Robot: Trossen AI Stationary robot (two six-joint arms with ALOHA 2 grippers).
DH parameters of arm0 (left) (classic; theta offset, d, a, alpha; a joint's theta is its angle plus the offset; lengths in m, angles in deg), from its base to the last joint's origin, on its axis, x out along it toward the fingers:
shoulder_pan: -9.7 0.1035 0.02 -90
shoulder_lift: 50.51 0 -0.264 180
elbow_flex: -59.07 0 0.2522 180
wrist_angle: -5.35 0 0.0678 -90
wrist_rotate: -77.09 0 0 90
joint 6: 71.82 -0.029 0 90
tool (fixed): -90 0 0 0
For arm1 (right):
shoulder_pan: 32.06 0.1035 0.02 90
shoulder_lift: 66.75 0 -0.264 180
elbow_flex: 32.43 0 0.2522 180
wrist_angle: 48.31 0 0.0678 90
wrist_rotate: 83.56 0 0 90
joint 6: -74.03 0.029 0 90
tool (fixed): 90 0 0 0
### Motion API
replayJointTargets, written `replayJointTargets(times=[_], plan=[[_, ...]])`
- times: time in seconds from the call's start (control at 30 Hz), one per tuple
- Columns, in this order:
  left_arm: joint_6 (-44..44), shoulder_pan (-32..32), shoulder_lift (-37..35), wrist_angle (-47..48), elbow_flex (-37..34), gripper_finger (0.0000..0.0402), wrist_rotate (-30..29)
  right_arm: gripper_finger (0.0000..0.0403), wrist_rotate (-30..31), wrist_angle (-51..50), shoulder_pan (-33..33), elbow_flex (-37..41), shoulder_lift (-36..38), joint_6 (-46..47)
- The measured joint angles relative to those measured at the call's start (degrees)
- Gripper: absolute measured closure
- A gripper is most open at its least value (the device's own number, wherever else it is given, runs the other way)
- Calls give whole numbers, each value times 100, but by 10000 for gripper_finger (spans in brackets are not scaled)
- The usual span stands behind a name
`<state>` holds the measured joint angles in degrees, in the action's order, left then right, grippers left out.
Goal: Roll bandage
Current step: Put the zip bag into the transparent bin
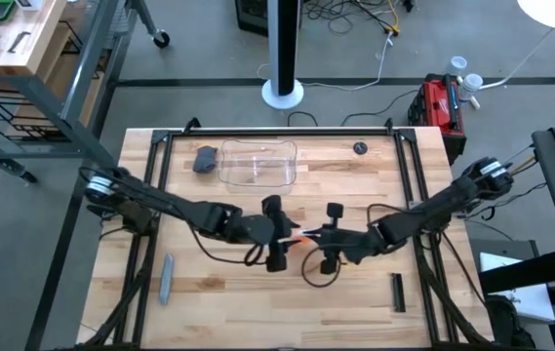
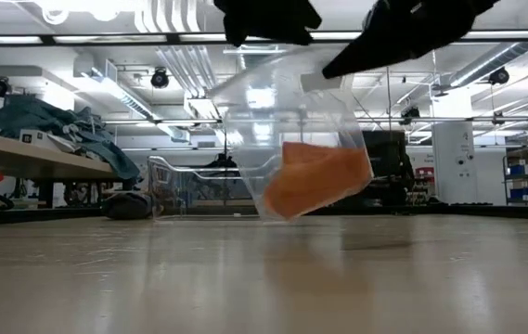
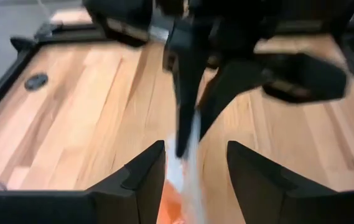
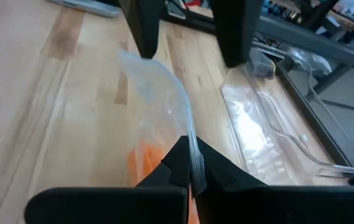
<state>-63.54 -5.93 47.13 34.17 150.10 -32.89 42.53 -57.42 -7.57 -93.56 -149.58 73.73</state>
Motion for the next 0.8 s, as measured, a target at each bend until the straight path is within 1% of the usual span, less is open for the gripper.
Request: replayJointTargets(times=[0.1, 0.3, 0.4, 0.47, 0.53, 0.57, 0.6, 0.8], plan=[[93, 10, 79, 238, 51, 245, 4, 403, -8, -27, 0, -51, -37, -33], [192, 11, 71, 215, -42, 265, 6, 403, -3, -11, -4, -67, -44, -64], [144, 32, 68, 141, -74, 281, 2, 403, -6, -11, -4, -65, -42, -63], [-29, 32, 68, 150, -101, 309, 4, 403, -4, -13, -4, -65, -42, -63], [-225, 33, 68, 150, -122, 361, 4, 403, -4, -13, -4, -65, -44, -63], [-245, 32, 68, 145, -130, 381, 2, 403, -4, -13, -4, -65, -44, -63], [-231, 33, 68, 129, -148, 388, -5, 403, -7, -13, -4, -65, -44, -60], [-23, 47, 68, 196, -158, 355, -73, 403, -14, -16, -4, -51, -48, -20]])
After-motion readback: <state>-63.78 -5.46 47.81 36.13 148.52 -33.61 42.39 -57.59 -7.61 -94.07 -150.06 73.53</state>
